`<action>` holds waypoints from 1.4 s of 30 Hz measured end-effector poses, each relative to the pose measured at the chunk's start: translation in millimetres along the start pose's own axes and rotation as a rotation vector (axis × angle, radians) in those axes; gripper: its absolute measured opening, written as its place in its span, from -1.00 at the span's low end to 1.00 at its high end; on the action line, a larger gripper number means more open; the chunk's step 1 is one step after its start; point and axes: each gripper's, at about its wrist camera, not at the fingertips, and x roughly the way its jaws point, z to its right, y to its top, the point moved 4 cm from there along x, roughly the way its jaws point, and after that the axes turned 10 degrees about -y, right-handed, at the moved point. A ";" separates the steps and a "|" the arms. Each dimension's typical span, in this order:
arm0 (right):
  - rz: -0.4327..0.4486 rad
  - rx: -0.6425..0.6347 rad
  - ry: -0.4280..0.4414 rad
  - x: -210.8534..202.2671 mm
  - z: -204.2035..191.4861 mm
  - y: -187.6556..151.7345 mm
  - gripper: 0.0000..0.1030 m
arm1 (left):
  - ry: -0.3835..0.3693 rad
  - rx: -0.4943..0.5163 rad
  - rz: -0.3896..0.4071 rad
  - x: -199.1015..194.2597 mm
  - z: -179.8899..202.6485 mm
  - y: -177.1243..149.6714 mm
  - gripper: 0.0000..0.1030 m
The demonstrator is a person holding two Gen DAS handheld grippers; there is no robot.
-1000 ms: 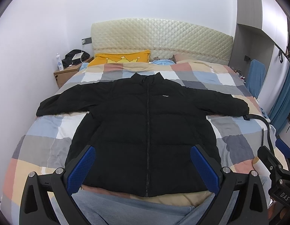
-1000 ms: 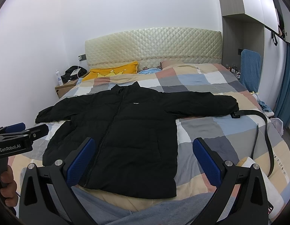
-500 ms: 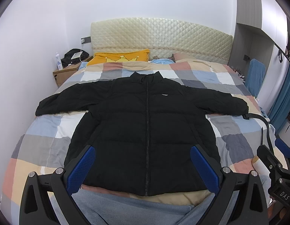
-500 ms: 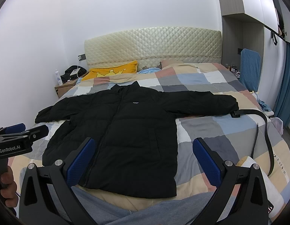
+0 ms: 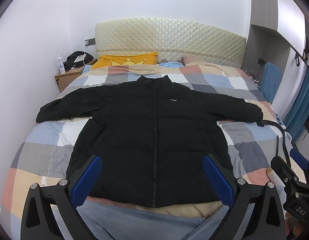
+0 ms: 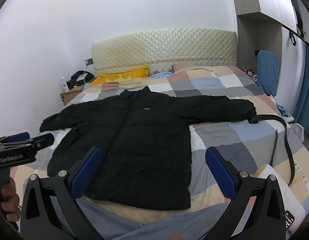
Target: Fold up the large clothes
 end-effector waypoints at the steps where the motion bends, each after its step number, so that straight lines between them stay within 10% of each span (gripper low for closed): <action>1: 0.003 0.000 0.005 -1.2 -1.2 0.6 1.00 | -0.015 -0.010 0.007 -0.8 -0.4 0.0 0.98; 24: 0.019 0.005 0.021 9.1 6.1 13.9 1.00 | -0.110 -0.035 0.016 14.5 -3.4 1.6 0.98; 42: 0.094 0.030 -0.017 49.0 23.5 64.8 1.00 | -0.106 0.066 0.123 40.7 9.5 69.2 0.98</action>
